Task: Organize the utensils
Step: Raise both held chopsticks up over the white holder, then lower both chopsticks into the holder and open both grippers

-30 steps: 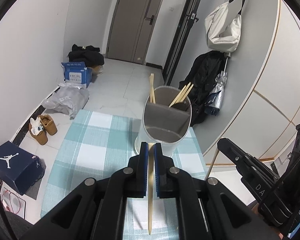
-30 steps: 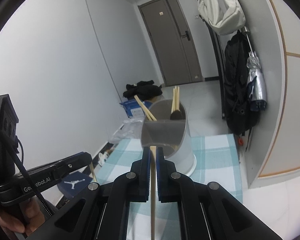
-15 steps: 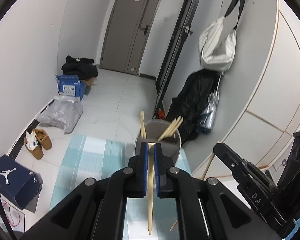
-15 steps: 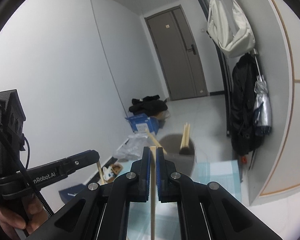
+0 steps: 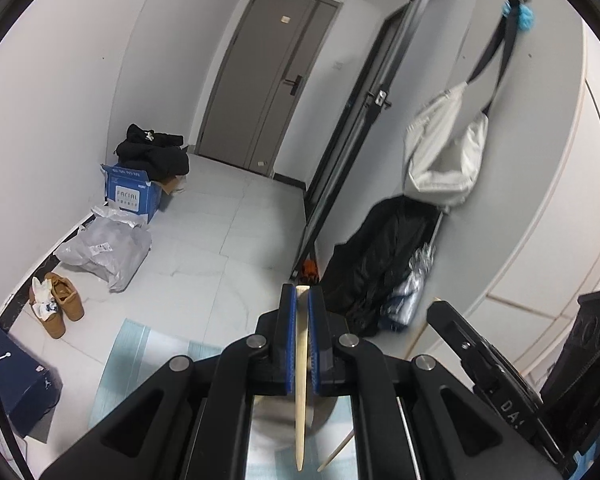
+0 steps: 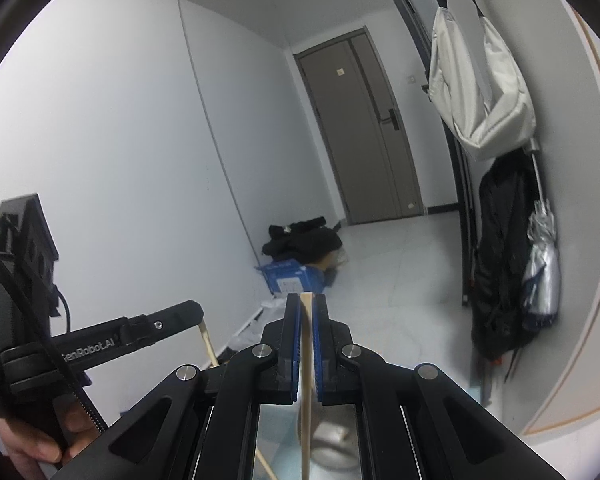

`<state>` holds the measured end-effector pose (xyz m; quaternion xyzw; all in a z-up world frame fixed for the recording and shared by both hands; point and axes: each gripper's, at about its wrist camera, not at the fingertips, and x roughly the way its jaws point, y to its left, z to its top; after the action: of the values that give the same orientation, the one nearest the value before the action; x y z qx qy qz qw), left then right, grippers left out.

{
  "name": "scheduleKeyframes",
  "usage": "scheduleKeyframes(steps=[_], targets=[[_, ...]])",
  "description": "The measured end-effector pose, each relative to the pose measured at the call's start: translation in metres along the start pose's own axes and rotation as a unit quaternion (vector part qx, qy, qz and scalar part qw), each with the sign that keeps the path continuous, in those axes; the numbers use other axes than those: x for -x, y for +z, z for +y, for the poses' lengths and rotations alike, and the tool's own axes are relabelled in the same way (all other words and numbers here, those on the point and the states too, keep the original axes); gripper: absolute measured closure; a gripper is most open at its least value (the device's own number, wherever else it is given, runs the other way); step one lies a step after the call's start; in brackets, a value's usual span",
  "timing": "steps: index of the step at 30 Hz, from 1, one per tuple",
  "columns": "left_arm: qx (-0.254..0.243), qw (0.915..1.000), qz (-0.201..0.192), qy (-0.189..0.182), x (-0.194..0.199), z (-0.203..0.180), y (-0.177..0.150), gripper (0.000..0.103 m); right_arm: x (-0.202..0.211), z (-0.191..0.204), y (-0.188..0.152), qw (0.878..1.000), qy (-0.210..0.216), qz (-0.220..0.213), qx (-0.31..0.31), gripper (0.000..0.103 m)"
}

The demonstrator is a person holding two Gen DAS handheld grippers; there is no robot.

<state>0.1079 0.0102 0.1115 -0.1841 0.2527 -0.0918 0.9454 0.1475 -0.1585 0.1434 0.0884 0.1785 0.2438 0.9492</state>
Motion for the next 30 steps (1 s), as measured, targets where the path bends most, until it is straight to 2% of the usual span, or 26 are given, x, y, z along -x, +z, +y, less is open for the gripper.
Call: scheduleKeyframes(steps=[9,13,20,22,24,30], targets=[[0.03,0.9992,-0.026,-0.001,-0.03,0.006,0.028,0.101,-0.038,-0.017,0.047,0.999,0.003,-0.037,0.004,0.098],[0.026,0.9986,-0.044,0.012,-0.042,0.009,0.032,0.101,-0.057,-0.022,0.052,0.999,-0.003,-0.048,0.014,0.098],[0.007,0.998,-0.054,0.031,-0.065,0.016,0.021,0.101,-0.096,-0.034,0.047,0.999,0.003,-0.043,0.006,0.098],[0.005,0.9985,-0.049,0.023,-0.069,0.019,0.018,0.101,-0.105,-0.035,0.043,0.999,-0.003,-0.041,0.015,0.098],[-0.004,0.9985,-0.045,0.03,-0.072,0.02,0.013,0.101,-0.109,-0.034,0.036,0.999,-0.002,-0.036,0.021,0.098],[-0.022,0.9992,-0.034,0.004,-0.075,0.022,0.007,0.101,-0.114,-0.033,0.014,0.999,0.0,-0.023,0.034,0.098]])
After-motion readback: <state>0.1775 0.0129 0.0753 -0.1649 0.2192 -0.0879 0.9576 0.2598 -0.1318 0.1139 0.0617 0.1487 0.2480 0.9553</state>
